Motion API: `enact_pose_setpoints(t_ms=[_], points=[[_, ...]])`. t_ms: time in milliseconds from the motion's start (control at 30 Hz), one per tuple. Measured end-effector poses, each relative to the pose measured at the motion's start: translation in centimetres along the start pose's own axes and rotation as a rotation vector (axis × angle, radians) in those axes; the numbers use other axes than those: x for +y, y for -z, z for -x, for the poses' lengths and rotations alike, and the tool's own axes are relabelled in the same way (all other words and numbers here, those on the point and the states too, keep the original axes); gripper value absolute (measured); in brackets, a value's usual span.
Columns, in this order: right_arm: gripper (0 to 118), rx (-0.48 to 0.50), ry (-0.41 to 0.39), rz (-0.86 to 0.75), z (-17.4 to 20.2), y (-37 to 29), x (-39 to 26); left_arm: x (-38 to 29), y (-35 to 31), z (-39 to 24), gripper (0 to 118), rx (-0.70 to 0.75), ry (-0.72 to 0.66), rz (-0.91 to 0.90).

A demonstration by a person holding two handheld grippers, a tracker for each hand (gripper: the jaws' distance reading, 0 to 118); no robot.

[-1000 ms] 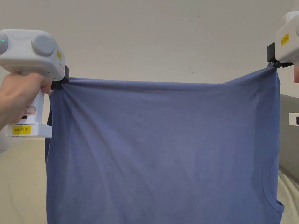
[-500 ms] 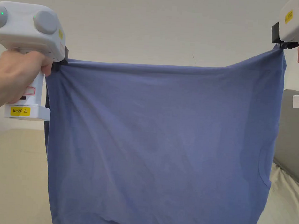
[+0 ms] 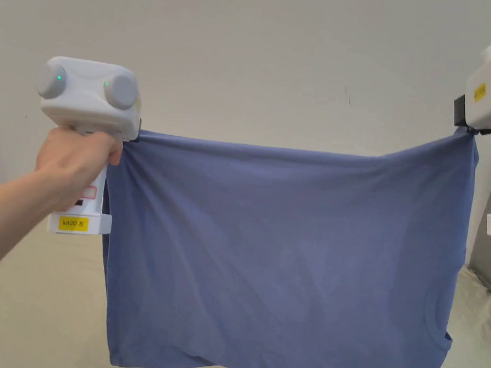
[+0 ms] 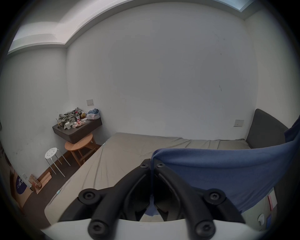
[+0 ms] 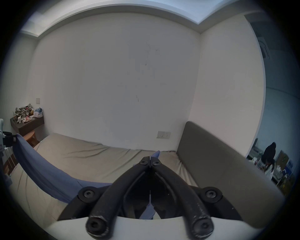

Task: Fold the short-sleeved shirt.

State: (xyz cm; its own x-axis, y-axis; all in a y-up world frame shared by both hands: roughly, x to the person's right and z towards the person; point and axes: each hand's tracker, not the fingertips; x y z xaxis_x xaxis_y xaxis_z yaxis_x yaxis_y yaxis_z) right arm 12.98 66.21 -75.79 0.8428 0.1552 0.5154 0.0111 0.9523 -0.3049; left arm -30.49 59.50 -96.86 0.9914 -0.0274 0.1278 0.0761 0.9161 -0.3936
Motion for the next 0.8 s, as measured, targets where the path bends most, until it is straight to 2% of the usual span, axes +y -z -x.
enact_pose_setpoints(t_ms=[167,200,400,433,600,800], points=[[0,0.057,0.017,0.075,0.7,0.7,-8.3,-7.5,1.7,1.0,0,-0.029,0.000,0.102],[0,0.088,0.063,0.093,0.7,0.3,-10.4,-8.9,2.2,1.5,0,-0.041,0.013,0.125],[0,0.179,0.198,0.286,0.5,-4.0,-23.8,-19.4,0.2,3.6,0,-0.067,0.001,0.275],[0,0.213,0.270,0.301,0.0,-5.2,-26.3,-21.4,-0.6,4.2,0,-0.071,0.001,0.287],[0,0.196,0.272,0.404,-0.3,-12.0,-36.7,-30.3,-6.7,7.1,0,-0.101,-0.029,0.348],[0,0.175,0.303,0.470,-2.6,-20.6,-45.7,-40.1,-13.1,10.7,0,-0.106,0.042,0.415]])
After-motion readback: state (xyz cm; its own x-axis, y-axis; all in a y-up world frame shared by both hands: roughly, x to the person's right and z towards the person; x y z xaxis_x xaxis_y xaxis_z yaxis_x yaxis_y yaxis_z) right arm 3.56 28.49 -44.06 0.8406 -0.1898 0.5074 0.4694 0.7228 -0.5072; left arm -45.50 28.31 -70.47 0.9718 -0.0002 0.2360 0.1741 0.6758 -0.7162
